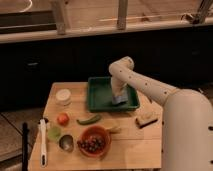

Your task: Wipe tray with sponge

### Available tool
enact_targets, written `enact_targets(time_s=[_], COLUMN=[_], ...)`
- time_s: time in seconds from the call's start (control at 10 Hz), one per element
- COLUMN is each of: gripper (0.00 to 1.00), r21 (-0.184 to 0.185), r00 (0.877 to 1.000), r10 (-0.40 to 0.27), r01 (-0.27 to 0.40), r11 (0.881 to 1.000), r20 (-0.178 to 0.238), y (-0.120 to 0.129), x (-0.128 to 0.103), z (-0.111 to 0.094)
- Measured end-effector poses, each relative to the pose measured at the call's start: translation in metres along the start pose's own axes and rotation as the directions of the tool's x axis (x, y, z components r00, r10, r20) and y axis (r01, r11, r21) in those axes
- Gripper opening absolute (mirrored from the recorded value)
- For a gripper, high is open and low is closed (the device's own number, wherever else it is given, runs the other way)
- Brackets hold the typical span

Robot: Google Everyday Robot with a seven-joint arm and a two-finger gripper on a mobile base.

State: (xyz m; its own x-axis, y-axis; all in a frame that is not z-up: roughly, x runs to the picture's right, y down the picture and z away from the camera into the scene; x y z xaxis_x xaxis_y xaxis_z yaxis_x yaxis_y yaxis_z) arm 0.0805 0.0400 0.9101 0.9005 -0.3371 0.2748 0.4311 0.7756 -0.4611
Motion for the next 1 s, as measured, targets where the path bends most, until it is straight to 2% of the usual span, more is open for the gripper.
enact_targets(time_s=[1.0], gripper=[0.01], r21=[0.005], r00=[0.998], r10=[-0.059], r01=[0.059], r11=[0.998], r20=[0.01], y=[0.0038], x=[-0.0002], z=[0.0075])
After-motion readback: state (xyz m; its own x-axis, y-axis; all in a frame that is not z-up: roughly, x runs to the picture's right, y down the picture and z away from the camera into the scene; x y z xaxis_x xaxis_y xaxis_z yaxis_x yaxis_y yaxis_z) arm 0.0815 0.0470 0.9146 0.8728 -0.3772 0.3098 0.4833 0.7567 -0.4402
